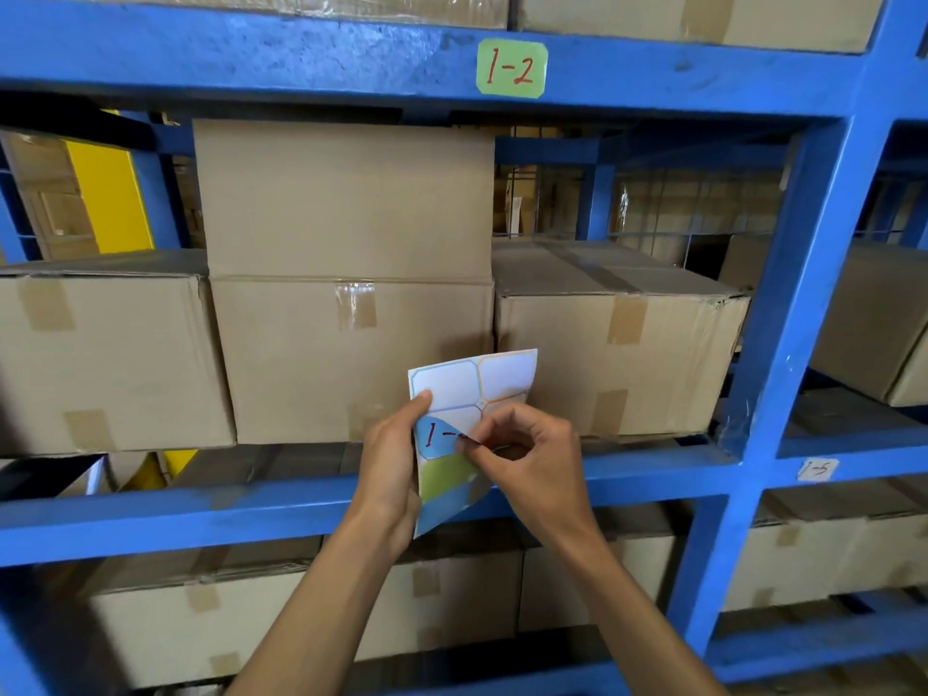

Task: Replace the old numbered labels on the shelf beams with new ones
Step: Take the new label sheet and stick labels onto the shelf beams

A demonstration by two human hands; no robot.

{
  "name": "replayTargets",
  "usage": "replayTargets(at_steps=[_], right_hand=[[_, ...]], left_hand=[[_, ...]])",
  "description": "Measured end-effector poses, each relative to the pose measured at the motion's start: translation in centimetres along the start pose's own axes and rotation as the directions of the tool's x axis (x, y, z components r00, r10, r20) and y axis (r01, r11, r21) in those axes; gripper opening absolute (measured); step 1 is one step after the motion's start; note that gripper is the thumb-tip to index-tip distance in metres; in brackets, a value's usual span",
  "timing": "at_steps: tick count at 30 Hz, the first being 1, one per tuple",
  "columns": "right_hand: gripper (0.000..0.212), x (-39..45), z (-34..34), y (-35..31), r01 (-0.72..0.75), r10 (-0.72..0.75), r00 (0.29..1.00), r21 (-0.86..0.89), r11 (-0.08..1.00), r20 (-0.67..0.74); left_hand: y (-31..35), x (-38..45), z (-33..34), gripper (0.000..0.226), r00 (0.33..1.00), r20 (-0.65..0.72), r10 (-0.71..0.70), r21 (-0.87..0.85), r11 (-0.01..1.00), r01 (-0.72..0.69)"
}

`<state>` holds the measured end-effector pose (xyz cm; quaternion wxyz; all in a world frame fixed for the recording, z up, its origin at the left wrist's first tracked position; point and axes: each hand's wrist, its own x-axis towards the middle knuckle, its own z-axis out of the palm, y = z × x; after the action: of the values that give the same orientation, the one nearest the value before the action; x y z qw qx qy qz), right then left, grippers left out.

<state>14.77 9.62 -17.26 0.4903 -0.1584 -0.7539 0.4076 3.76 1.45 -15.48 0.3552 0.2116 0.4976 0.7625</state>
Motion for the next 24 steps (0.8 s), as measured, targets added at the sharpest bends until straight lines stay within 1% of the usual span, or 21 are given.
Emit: replayTargets(at_steps=[3,7,9,11,14,16,21,24], right_hand=[[0.012,-0.7,0.3,0.3,-0.001,0.001,1.000,0.000,1.000,0.028],[0.015,-1.5,0.3,0.6,-0.078,0.076,0.997,0.082,0.994,0.031],[0.017,-2.0,0.2,1.0,-0.089,0.085,0.996,0.097,0.991,0.040],[0.018,-2.4,0.1,1.3,-0.089,0.085,0.995,0.107,0.990,0.046],[0.019,-3.0,-0.1,1.8,-0.097,0.093,0.995,0.105,0.990,0.047],[0.019,-3.2,-0.2,2.2,-0.103,0.099,0.994,0.113,0.988,0.039],[0.019,-4.0,-0.5,2.7,-0.127,0.119,0.991,0.165,0.978,0.061],[0.022,-4.4,-1.0,3.2,-0.167,0.168,0.986,0.260,0.951,0.021]], left_hand=[[-0.6,0.3,-0.9,0.033,1.000,0.000,0.007,0.019,1.000,-0.007],[-1.5,0.3,-1.7,0.029,0.995,0.010,0.104,0.136,0.985,-0.104],[-1.9,0.0,-2.0,0.028,0.994,0.031,0.108,0.166,0.980,-0.112],[-2.2,-0.1,-2.5,0.029,0.997,0.045,0.062,0.166,0.984,-0.069],[-2.2,-0.4,-3.0,0.033,0.995,0.070,-0.078,0.083,0.994,0.072],[-2.3,-0.4,-3.4,0.034,0.992,0.068,-0.107,0.060,0.993,0.103],[-3.1,-0.2,-4.0,0.034,1.000,0.027,0.005,0.201,0.980,-0.010],[-3.9,-0.2,-4.5,0.031,0.996,-0.033,0.086,0.285,0.956,-0.073]])
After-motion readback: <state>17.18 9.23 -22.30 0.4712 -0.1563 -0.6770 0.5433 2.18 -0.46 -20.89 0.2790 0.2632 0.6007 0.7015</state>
